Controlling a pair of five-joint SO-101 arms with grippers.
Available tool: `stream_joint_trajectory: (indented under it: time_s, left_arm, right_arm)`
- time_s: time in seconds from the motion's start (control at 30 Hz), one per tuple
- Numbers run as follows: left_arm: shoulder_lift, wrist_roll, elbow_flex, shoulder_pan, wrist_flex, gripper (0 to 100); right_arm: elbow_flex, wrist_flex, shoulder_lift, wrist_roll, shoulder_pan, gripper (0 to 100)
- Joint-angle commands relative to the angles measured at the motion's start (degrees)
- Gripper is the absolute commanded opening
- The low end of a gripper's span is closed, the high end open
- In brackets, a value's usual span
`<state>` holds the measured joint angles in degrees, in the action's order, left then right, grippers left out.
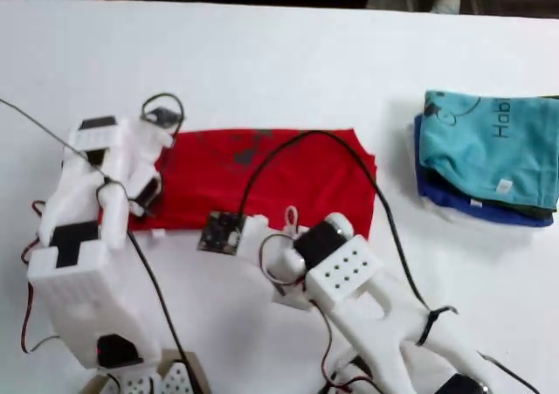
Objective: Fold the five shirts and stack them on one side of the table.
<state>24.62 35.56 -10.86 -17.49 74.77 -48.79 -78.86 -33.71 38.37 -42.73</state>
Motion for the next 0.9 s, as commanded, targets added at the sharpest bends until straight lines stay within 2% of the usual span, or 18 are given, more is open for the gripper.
stream_joint_trajectory:
  time_s: [0.0,0.23,0.4,0.6,0.67,0.77,0.87]
  left_arm:
    - [1.58,0.09,0.57,-0.62,-0.18,3]
    - [1.58,0.09,0.57,-0.62,-0.09,3]
    - [1.58,0.09,0.48,-0.62,-0.09,3]
    - [1.58,0.09,0.48,-0.62,-0.09,3]
    - [1.58,0.09,0.48,-0.62,-0.09,3]
    - [1.58,0.09,0.48,-0.62,-0.09,3]
    - [1.58,0.09,0.48,-0.62,-0.09,3]
  right_arm:
    - [-2.64,2.33,-0.84,0.18,0.75,18.3]
    - [-12.13,17.54,6.90,0.18,1.19,18.3]
    - [-12.22,24.31,16.66,1.67,5.49,18.3]
    - [-7.82,23.16,21.14,3.34,6.55,18.1]
    - [-6.59,22.99,22.64,3.34,6.64,14.2]
    - [-4.66,22.37,25.63,3.34,6.64,0.8]
    - [-2.11,20.44,28.18,3.34,6.64,1.9]
